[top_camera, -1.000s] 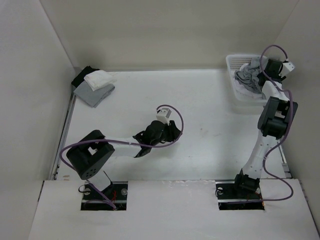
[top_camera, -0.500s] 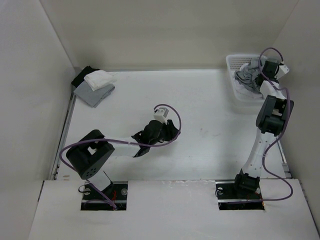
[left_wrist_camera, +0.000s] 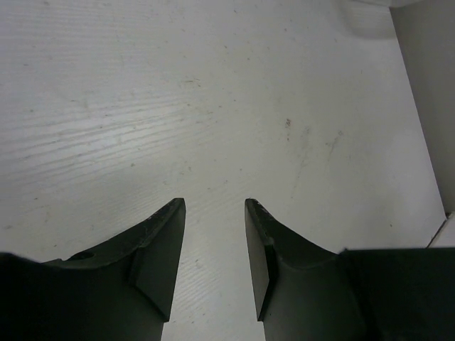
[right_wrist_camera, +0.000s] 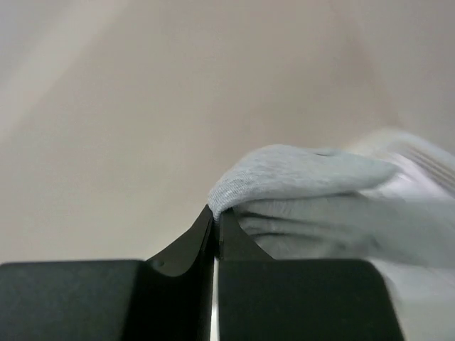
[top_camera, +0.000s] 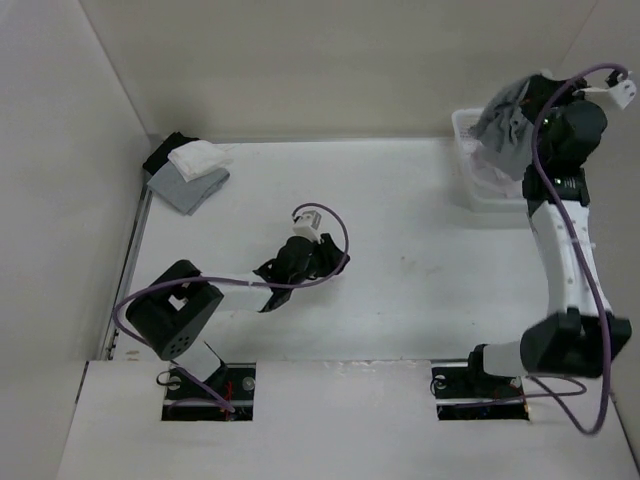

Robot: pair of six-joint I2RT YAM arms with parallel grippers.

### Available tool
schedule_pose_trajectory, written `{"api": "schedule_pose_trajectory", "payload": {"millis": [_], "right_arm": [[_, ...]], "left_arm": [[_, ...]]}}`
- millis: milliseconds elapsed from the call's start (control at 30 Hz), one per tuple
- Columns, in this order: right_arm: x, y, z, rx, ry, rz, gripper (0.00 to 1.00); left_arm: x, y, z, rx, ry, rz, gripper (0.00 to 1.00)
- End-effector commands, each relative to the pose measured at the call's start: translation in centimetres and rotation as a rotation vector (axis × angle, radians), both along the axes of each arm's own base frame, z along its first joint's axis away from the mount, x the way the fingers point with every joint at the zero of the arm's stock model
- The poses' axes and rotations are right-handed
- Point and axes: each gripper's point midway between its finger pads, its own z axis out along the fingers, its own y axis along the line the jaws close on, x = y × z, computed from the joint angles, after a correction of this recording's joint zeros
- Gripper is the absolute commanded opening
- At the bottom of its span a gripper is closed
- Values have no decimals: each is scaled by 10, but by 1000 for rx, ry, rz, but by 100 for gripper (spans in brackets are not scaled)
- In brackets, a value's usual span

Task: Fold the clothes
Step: Move the tank top to the center of the board

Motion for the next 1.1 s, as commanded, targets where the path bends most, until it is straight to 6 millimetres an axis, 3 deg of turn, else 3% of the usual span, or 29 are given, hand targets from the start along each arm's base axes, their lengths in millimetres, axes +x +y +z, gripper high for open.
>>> {"api": "schedule_pose_trajectory", "payload": {"millis": [0, 33, 67, 100, 133, 167, 267, 333, 367, 400, 433, 533, 600, 667, 733, 767, 833, 933, 967, 1067], "right_arm": [[-94, 95, 147, -93, -388, 249, 1], [-116, 113, 167, -106, -435, 300, 1], [-155, 143, 194, -119, -503, 393, 2], [-176, 159, 208, -123, -535, 449, 2], [-183, 164, 212, -122, -545, 469, 2], [-211, 186, 224, -121, -583, 553, 2], [-224, 217, 216, -86, -570, 670, 3], [-211, 230, 188, -53, -513, 703, 4], [-199, 238, 165, -21, -468, 718, 4], [-182, 251, 129, 34, -404, 752, 4], [-176, 255, 118, 53, -385, 763, 4], [-111, 312, -21, 237, -145, 860, 5], [-69, 334, -85, 267, -21, 858, 4], [-28, 346, -130, 271, 88, 840, 7], [13, 337, -158, 259, 169, 802, 24], [25, 333, -164, 263, 204, 791, 34], [30, 328, -167, 238, 257, 773, 46], [1, 324, -175, 124, 306, 740, 51], [-14, 325, -184, 91, 327, 729, 48], [-72, 317, -237, 29, 452, 664, 16]], "left_arm": [[14, 15, 50, -142, -63, 65, 37], [16, 20, 58, -156, -74, 81, 37], [22, 38, 78, -189, -107, 129, 37], [24, 48, 85, -196, -119, 154, 37], [25, 55, 90, -203, -128, 174, 37], [28, 72, 101, -216, -146, 225, 37], [30, 103, 114, -235, -165, 310, 38], [30, 118, 117, -241, -171, 350, 38], [29, 127, 118, -244, -171, 375, 38], [28, 138, 115, -242, -167, 405, 38], [28, 145, 113, -240, -164, 423, 38], [25, 165, 96, -199, -133, 472, 38], [25, 172, 82, -162, -103, 490, 38], [25, 171, 74, -138, -81, 487, 37], [22, 162, 63, -86, -60, 453, 37], [20, 157, 59, -56, -57, 437, 36], [18, 150, 51, 1, -47, 421, 36], [16, 135, 41, 68, -44, 410, 35], [16, 129, 39, 86, -44, 400, 34], [14, 105, 32, 158, -52, 328, 26]]}}
